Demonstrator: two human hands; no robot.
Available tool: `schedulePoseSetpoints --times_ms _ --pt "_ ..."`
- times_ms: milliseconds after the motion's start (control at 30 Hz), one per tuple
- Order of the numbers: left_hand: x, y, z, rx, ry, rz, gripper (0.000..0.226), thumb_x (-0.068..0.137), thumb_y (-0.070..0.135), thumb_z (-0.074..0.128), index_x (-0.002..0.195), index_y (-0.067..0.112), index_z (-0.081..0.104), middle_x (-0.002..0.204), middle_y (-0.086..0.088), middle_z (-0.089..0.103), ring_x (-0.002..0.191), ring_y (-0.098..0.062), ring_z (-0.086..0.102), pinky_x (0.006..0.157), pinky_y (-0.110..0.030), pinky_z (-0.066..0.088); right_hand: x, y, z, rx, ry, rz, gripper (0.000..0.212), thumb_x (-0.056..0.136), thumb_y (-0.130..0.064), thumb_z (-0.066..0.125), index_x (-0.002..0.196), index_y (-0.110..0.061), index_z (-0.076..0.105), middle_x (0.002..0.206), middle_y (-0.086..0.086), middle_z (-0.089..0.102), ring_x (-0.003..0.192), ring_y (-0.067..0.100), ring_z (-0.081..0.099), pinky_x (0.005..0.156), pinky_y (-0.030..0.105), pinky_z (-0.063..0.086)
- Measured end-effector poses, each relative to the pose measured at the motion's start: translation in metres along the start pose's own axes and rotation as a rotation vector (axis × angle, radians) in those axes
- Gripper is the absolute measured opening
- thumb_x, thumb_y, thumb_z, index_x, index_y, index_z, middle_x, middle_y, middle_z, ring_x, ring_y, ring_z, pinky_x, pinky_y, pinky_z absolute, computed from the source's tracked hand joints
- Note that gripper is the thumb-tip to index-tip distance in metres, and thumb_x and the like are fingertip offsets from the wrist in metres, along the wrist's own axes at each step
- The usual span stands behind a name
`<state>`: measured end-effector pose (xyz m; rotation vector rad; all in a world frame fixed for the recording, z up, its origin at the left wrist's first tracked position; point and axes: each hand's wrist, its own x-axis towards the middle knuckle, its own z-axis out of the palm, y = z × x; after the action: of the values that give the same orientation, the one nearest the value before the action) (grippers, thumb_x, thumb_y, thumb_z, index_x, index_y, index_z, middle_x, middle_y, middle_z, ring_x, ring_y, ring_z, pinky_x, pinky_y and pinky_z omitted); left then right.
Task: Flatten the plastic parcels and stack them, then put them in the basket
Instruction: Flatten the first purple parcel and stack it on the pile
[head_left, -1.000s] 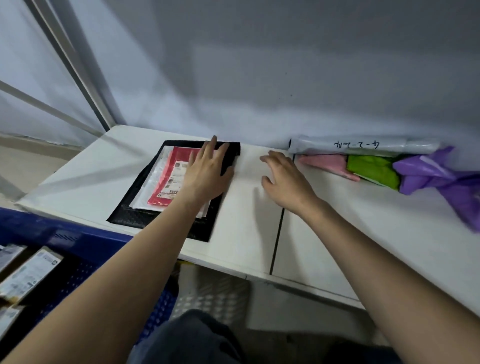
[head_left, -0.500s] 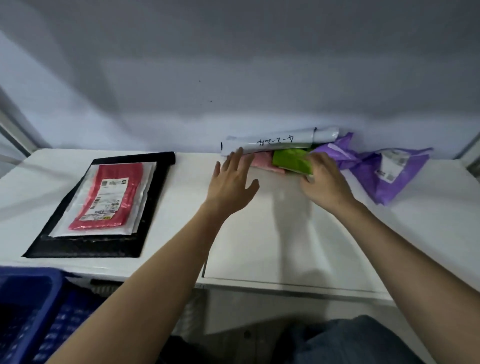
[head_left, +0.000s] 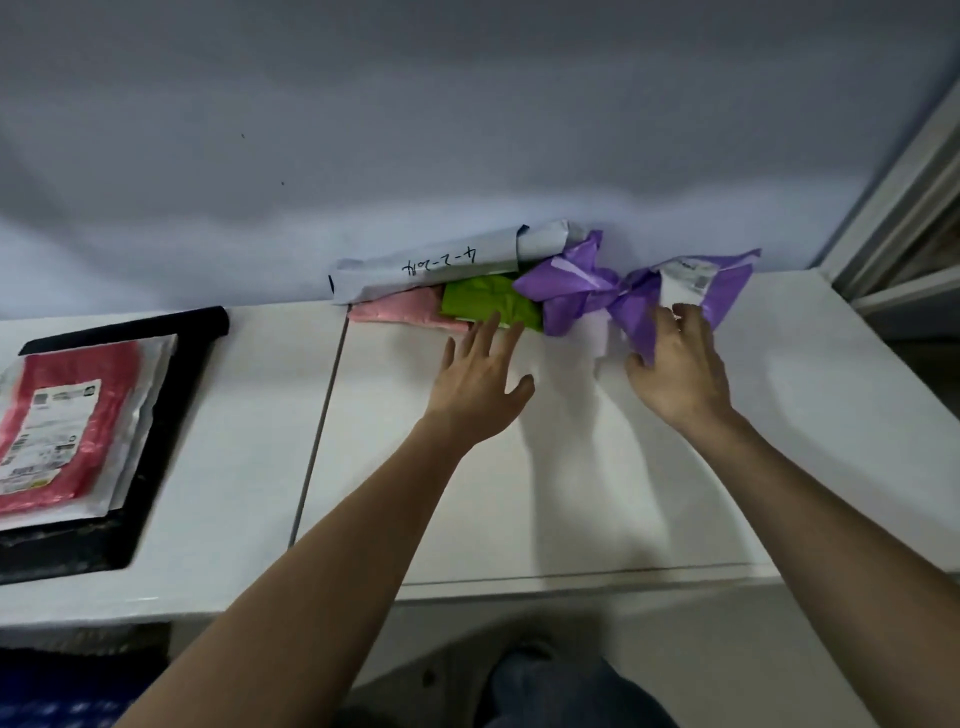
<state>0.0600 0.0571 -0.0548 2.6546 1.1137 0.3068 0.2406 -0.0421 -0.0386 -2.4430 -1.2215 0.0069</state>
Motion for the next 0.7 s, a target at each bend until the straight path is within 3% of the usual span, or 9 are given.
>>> schedulePoseSetpoints --times_ms 167,400,567,700 --pt "0.010 0.017 0.024 -0.015 -0.050 0.016 0.067 0.093 0.040 0.046 0.150 0.024 0.014 0.159 -0.007 0.010 0.147 -0.023 0.009 0.117 -0.044 0.008 0.000 0.028 0.012 0.029 0.071 0.089 0.056 0.081 -0.015 0.063 0.129 0.000 0.039 0.130 0.025 0.036 0.119 0.042 0.038 0.085 0.050 0.046" --pt "0.025 0.034 0.051 -0.003 -0.125 0.034 0.066 0.094 0.041 0.043 0.150 0.026 0.011 0.160 -0.005 0.006 0.147 -0.022 0.005 0.119 -0.042 0.005 0.002 0.047 0.031 0.171 0.029 0.189 0.065 0.085 -0.021 0.061 0.136 -0.003 0.025 0.122 0.025 0.049 0.115 0.041 0.044 0.087 0.043 0.043" --pt "0.031 0.039 0.061 -0.019 -0.129 0.051 0.066 0.094 0.040 0.044 0.150 0.026 0.012 0.159 -0.006 0.007 0.147 -0.022 0.007 0.119 -0.042 0.006 0.007 0.045 0.040 0.282 0.136 0.220 0.051 0.087 -0.014 0.056 0.130 -0.005 0.029 0.112 0.024 0.061 0.100 0.042 0.059 0.078 0.040 0.046" --pt "0.032 0.038 0.060 -0.032 -0.117 0.065 0.066 0.094 0.038 0.045 0.150 0.025 0.012 0.159 -0.007 0.008 0.147 -0.022 0.009 0.119 -0.042 0.008 0.012 0.041 0.037 0.377 0.208 0.243 0.043 0.087 -0.005 0.053 0.125 -0.005 0.033 0.113 0.019 0.062 0.100 0.039 0.061 0.077 0.032 0.045"
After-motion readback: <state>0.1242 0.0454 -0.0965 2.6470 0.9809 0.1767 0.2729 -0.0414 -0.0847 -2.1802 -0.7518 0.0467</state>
